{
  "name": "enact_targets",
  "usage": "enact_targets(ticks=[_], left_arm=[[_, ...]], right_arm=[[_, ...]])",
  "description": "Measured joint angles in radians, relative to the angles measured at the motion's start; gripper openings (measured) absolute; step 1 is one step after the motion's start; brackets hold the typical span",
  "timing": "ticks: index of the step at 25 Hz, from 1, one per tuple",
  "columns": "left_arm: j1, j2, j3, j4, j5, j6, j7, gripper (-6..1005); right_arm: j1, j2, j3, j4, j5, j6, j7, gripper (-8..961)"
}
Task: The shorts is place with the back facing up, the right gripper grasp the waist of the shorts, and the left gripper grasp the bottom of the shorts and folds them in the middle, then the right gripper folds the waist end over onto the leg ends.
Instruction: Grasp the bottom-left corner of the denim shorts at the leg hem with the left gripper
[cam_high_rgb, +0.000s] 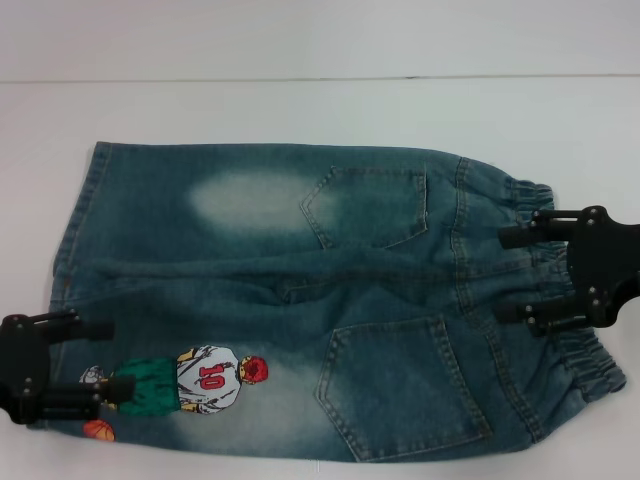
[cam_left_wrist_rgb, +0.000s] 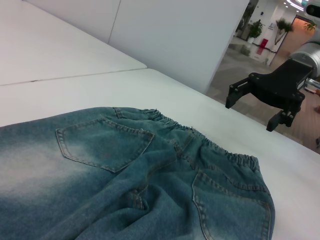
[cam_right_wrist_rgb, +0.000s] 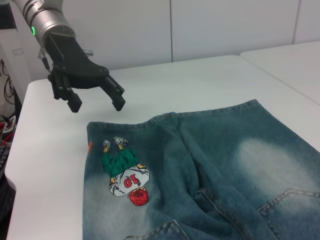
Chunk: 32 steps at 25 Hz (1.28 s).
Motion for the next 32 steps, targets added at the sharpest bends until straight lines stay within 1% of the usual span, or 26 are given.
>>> enact_targets(ticks=[7,17,19,21,23,26,29,32], left_arm=[[0.001,-0.001,-0.005,0.005,-0.005,-0.001,0.001,918],[-0.003,-0.011,0.000,0.031,0.001,-0.008,-0.004,918],[-0.002,-0.015,0.000,0.043,0.001,-0.014,-0.004,917],[0.002,-0.027,0.000,0.070,0.001,-0.027,-0.021,917],[0.003,-0.037,0.002,0.104,0.001,-0.037,-0.059,917],[0.005,-0.045,0.013,0.161,0.002,-0.033,-0.122,917],[0.010,-0.045,0.027,0.228,0.005,-0.022,-0.198,918],[0.009,-0.042,0.056,0.291,0.042,-0.007,-0.330,919]], right_arm=[[0.000,0.000,0.000,0.003,0.000,0.006,0.001,910],[0.001,0.000,-0.002,0.007,-0.002,0.008,-0.002,902],[0.002,0.000,-0.002,0.007,-0.002,0.008,-0.001,900],[0.003,0.000,-0.002,0.007,-0.002,0.009,0.000,899],[0.004,0.001,-0.002,0.007,-0.002,0.014,-0.001,897],[0.005,0.002,-0.002,0.007,-0.001,0.016,-0.004,895],[0.006,0.002,-0.001,0.005,0.002,0.018,-0.007,893],[0.006,0.002,0.003,0.000,0.003,0.020,-0.015,890]])
